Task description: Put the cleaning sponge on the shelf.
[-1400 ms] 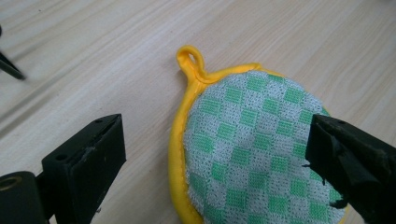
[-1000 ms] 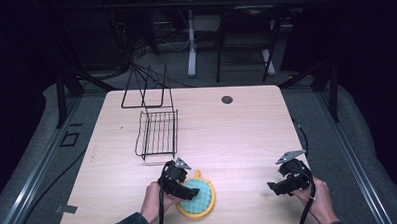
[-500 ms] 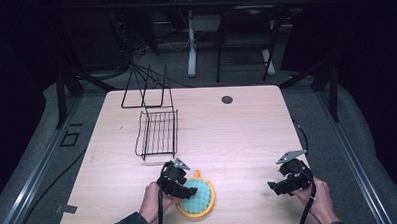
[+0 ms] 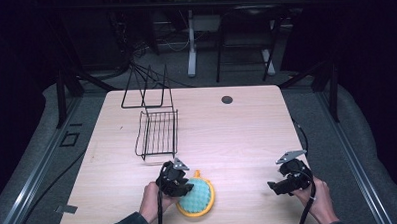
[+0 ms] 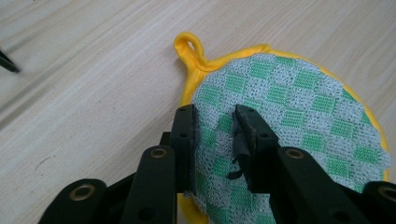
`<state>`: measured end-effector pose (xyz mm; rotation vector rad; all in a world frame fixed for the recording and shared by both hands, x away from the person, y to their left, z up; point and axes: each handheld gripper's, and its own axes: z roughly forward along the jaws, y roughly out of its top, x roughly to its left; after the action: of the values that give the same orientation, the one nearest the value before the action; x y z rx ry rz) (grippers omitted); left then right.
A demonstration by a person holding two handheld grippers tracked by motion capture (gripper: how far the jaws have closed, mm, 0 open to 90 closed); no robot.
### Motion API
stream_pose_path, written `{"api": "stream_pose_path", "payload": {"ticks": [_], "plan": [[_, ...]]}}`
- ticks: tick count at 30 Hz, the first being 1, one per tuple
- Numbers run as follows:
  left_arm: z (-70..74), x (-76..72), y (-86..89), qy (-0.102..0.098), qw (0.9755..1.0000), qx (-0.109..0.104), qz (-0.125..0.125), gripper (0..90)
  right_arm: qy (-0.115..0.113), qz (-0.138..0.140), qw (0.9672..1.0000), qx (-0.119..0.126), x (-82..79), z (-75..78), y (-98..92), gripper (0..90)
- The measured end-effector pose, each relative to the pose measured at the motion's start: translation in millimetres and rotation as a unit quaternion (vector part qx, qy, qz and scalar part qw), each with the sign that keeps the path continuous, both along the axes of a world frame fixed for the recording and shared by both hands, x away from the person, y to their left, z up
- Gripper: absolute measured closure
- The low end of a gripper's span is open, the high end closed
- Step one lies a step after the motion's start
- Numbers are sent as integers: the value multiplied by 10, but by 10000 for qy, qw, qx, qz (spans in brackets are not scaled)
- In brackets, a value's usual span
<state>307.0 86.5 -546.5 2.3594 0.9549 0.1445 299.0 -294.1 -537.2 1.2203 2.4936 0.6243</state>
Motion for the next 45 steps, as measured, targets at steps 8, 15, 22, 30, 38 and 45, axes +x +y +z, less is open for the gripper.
{"api": "stream_pose_path", "payload": {"ticks": [8, 15, 22, 30, 38, 45], "plan": [[-3, -37, -26, -178, 9998, 67, -69, 831, -9, -1, 10000, -6, -3, 2, 4, 145], [22, -52, -34, -315, 9994, 93, -85, 849, 10, -1, 10000, 5, -3, 4, 11, 145], [99, -44, 7, -356, 9993, -9, -88, 862, -15, 3, 10000, 1, 3, -2, 1, 144], [211, -69, 30, -484, 9987, -111, -99, 865, -19, 7, 10000, 3, 1, 0, 0, 144], [302, -103, 51, -624, 9978, -124, -170, 866, -18, -3, 10000, 2, 2, 0, -3, 144], [381, -109, 90, -717, 9972, -173, -145, 866, -29, -42, 10000, 33, -3, 8, -3, 144]]}}
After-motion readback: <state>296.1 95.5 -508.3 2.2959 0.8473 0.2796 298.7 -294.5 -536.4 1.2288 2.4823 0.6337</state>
